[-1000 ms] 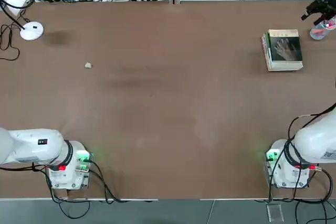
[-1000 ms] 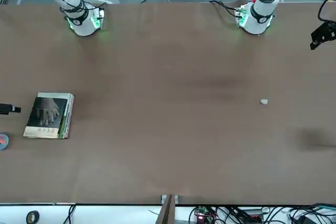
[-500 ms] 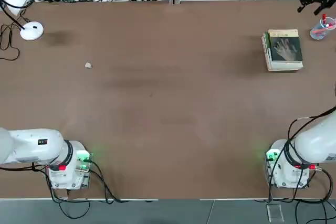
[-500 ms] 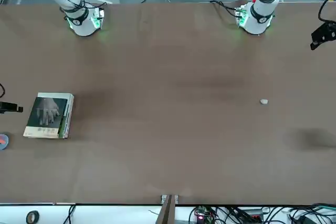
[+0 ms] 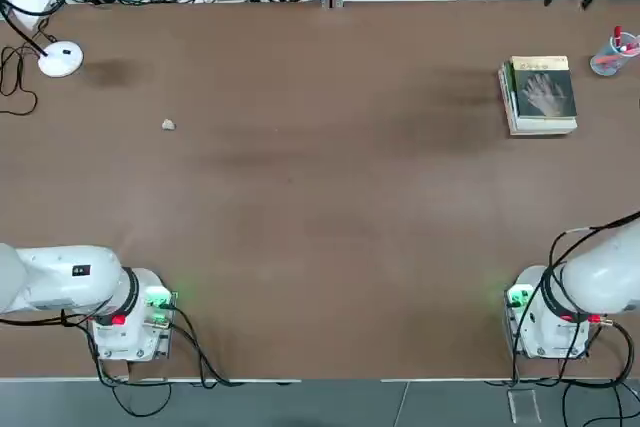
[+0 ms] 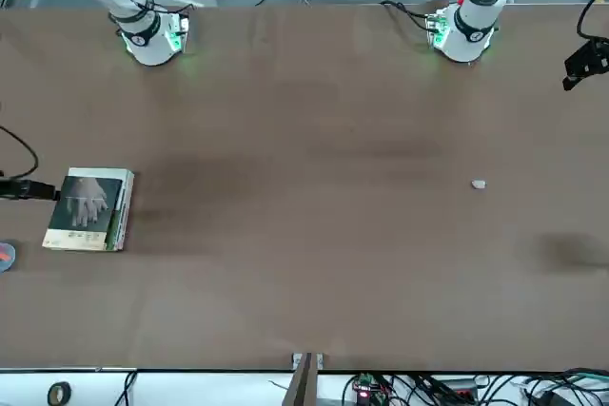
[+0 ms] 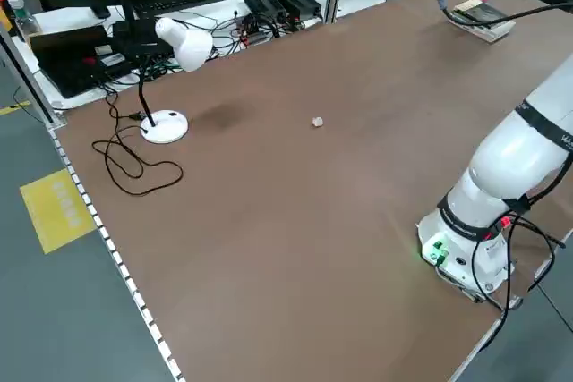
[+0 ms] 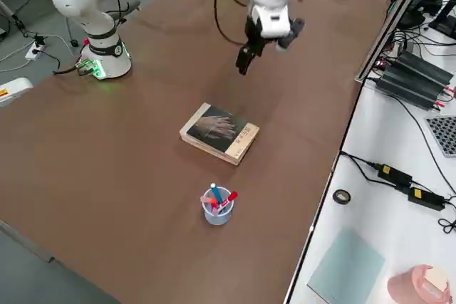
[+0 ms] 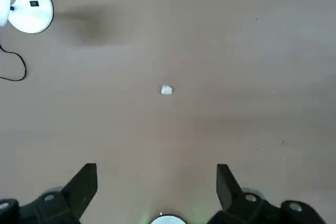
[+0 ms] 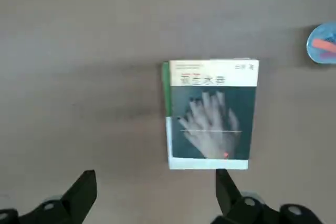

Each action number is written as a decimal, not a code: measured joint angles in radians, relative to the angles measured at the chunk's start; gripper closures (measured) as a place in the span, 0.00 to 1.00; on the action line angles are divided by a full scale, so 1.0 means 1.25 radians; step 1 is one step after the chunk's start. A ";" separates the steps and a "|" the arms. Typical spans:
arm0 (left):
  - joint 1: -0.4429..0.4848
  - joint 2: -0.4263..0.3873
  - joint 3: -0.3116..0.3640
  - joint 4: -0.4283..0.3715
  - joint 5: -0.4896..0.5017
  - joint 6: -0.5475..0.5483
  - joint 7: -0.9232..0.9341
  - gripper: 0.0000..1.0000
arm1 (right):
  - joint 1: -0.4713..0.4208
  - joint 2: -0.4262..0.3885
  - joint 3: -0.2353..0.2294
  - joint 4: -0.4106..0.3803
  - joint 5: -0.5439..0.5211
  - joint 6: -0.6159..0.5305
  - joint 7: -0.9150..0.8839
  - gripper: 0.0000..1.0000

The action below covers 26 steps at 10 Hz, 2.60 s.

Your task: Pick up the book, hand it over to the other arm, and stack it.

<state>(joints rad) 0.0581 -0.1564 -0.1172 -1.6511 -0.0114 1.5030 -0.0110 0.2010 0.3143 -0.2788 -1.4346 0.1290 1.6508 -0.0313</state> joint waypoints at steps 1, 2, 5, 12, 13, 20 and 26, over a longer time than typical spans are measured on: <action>0.000 0.000 0.000 0.000 0.000 0.000 0.000 0.00 | 0.018 -0.023 0.003 0.000 -0.012 -0.005 0.015 0.00; 0.000 0.000 0.000 0.000 0.000 0.000 0.000 0.00 | 0.028 -0.046 0.003 0.000 -0.020 -0.011 0.021 0.00; 0.000 0.000 0.000 0.000 0.000 0.000 0.004 0.00 | 0.027 -0.096 0.001 -0.002 -0.028 -0.036 0.021 0.00; 0.000 0.000 0.001 0.005 0.000 0.000 0.006 0.00 | -0.021 -0.179 0.038 -0.002 -0.061 -0.113 0.021 0.00; 0.000 0.000 0.001 0.005 0.000 0.000 0.006 0.00 | -0.026 -0.184 0.041 -0.001 -0.073 -0.114 0.021 0.00; 0.000 0.000 0.001 0.010 0.000 0.000 0.006 0.00 | -0.031 -0.193 0.066 0.041 -0.096 -0.128 0.039 0.00; 0.000 0.000 0.001 0.011 0.000 0.000 0.006 0.00 | -0.031 -0.193 0.073 0.050 -0.128 -0.148 0.048 0.00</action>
<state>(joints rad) 0.0581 -0.1562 -0.1161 -1.6375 -0.0114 1.5030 -0.0030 0.1622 0.0726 -0.1874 -1.3722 -0.0305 1.4664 0.0285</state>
